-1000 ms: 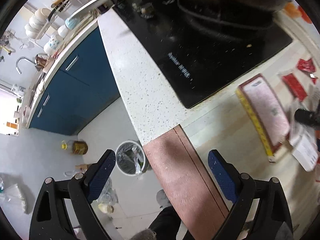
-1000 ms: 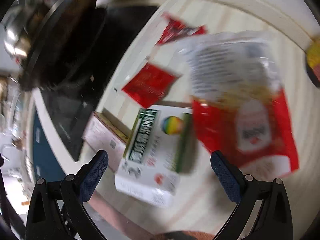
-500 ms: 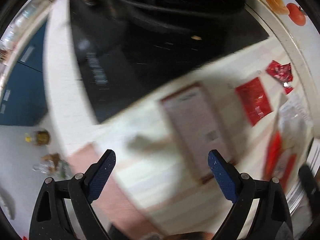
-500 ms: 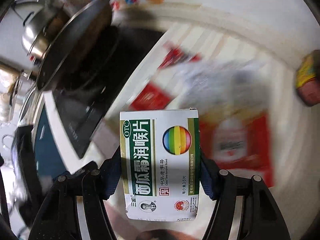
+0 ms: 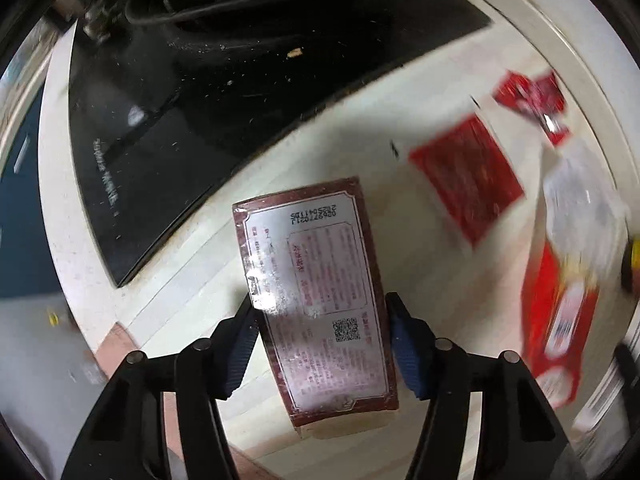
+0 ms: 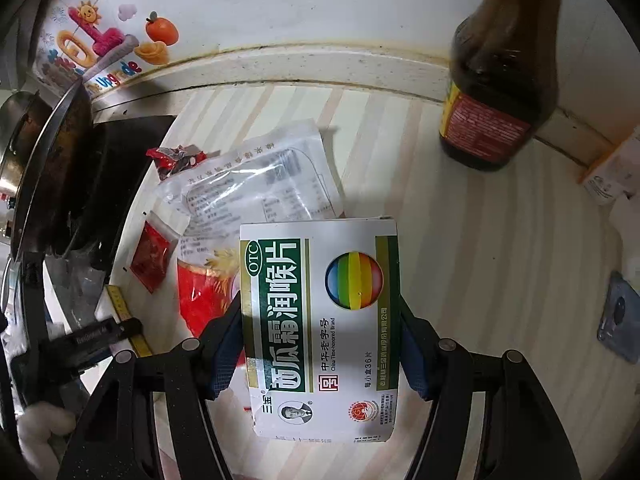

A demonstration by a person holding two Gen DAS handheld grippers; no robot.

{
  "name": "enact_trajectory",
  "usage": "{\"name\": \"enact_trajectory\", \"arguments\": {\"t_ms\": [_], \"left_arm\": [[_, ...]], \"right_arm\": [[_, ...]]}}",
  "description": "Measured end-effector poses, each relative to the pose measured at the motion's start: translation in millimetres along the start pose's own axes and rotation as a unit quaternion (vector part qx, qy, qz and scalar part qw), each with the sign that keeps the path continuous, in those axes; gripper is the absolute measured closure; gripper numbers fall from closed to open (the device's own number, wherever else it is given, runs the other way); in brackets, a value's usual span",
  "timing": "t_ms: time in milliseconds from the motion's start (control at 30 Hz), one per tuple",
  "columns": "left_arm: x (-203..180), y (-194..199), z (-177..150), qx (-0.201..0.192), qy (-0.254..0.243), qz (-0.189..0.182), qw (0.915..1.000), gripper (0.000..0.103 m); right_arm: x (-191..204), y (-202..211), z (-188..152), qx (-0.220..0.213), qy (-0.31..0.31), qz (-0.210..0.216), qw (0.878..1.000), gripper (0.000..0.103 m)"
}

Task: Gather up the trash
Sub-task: 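Grasp the maroon snack box with the left tool while the right tool grasps the green lozenge box, then carry both boxes over the bin and open both tools to drop them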

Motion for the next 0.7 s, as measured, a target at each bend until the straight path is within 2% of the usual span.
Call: {"name": "enact_trajectory", "arguments": {"t_ms": [133, 333, 433, 533, 700], "left_arm": [[23, 20, -24, -0.037, -0.013, 0.009, 0.9992, 0.046], [85, 47, -57, -0.065, 0.029, -0.023, 0.9972, 0.046], [132, 65, -75, -0.088, 0.063, -0.037, 0.9934, 0.046], [190, 66, -98, -0.102, 0.097, -0.044, 0.9891, 0.046], [280, 52, -145, -0.106, 0.153, -0.025, 0.9822, 0.046]], "right_arm": [[17, 8, -12, -0.006, 0.024, 0.010, 1.000, 0.034], [65, 17, -52, 0.009, 0.069, 0.044, 0.997, 0.034], [99, 19, -80, 0.020, 0.092, 0.064, 0.993, 0.034], [142, 17, -110, 0.036, 0.119, 0.086, 0.988, 0.034], [230, 0, -179, 0.073, 0.196, 0.115, 0.971, 0.034]]}}
Point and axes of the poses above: each gripper's, at about its wrist camera, not at the fingertips, and y roughly against the way its jaws point, x to its left, z to its top, the point moved 3 cm from there along -y, roughly the way its jaws point, and after that the axes turned 12 degrees about z, right-handed, at the moved point
